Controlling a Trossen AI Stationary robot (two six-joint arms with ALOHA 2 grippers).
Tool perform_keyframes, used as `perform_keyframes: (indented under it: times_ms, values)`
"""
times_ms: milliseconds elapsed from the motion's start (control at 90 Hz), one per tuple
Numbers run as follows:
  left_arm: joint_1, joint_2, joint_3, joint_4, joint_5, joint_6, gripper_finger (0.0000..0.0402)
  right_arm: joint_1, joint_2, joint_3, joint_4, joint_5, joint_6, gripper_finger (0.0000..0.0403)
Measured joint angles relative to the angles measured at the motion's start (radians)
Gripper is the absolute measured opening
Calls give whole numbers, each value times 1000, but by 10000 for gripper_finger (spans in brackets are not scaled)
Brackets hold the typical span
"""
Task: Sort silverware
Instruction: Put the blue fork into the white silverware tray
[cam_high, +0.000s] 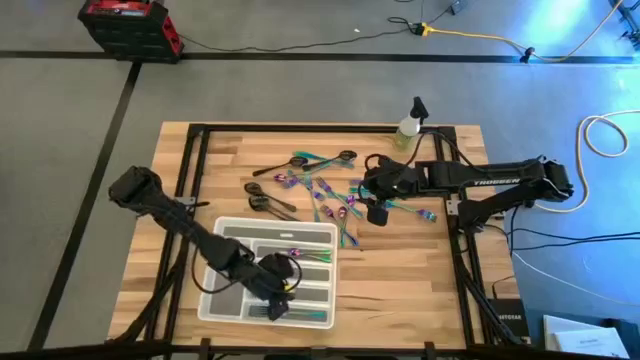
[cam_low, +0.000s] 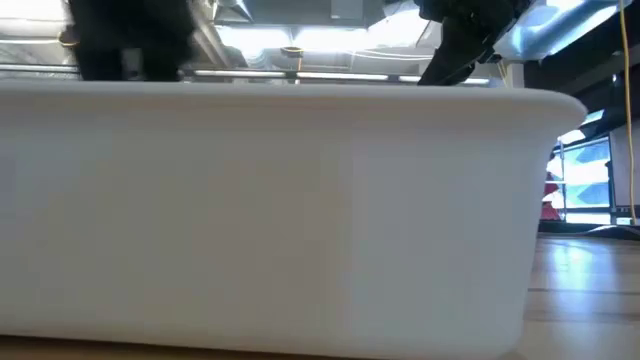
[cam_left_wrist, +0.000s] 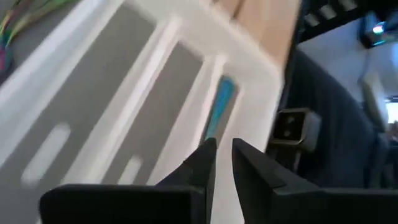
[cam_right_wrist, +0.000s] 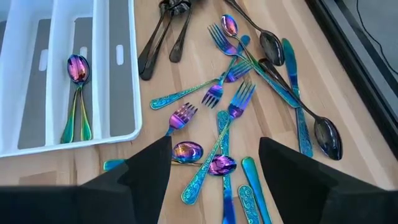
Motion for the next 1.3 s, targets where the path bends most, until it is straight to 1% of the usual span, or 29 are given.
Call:
perform_keyframes:
  times_ms: [89,222,344,444,567,722,822,878,1044,1167,1300]
  values:
    - [6,0,0,53,2,74,37,0,0,0,0,0,0,225]
    - [18,-3,6,61,-3,128,35,0,0,0,0,0,0,225]
    - [36,-7,7,61,-6,186,8,0,0,0,0,0,0,225]
    - [39,-9,7,87,-4,254,2,0,0,0,0,0,0,225]
    - [41,-13,8,83,-13,285,0,0,0,0,0,0,0,225]
    - [68,-33,8,12,-11,324,0,0,0,0,0,0,0,225]
    - [72,-32,8,55,8,317,0,0,0,0,0,0,0,225]
    - [70,-33,8,87,1,346,0,0,0,0,0,0,0,225]
    - [77,-34,9,83,-89,544,0,0,0,0,0,0,0,225]
    - [78,-34,9,73,-191,593,0,0,0,0,0,0,0,225]
    - [84,-32,8,95,-429,594,0,0,0,0,0,0,0,225]
